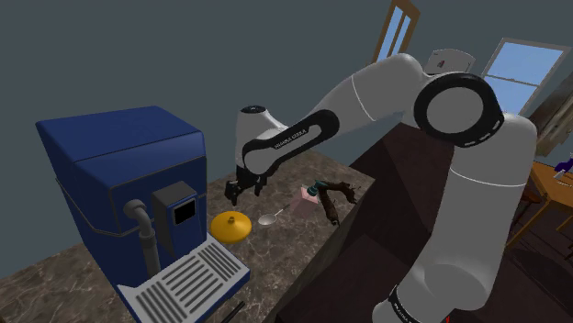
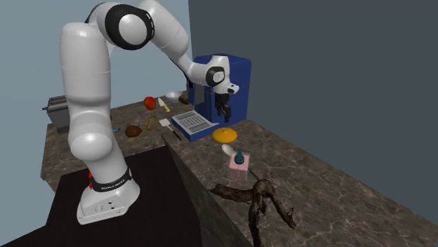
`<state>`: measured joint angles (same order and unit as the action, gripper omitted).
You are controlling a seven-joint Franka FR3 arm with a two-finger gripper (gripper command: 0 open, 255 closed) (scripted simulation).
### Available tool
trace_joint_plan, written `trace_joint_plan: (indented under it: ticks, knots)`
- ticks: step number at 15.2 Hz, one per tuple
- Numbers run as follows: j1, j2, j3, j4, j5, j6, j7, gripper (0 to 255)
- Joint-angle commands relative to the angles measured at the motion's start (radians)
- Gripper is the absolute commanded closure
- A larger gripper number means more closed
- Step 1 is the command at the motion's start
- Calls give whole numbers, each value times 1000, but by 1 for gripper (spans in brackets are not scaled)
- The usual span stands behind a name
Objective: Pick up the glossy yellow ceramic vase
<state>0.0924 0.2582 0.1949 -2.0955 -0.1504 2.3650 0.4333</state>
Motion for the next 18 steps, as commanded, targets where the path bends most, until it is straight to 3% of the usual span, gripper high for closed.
trace_joint_plan:
  ticks: [1, 5, 14, 15, 18]
  knots:
    - [17, 85, -2, 66, -21, 15, 24, 0]
    - [48, 222, -10, 182, -47, 29, 53, 0]
    - [59, 296, -26, 183, -70, 101, 71, 0]
    - [59, 298, -26, 186, -70, 99, 70, 255]
    - [59, 299, -26, 187, -70, 99, 70, 255]
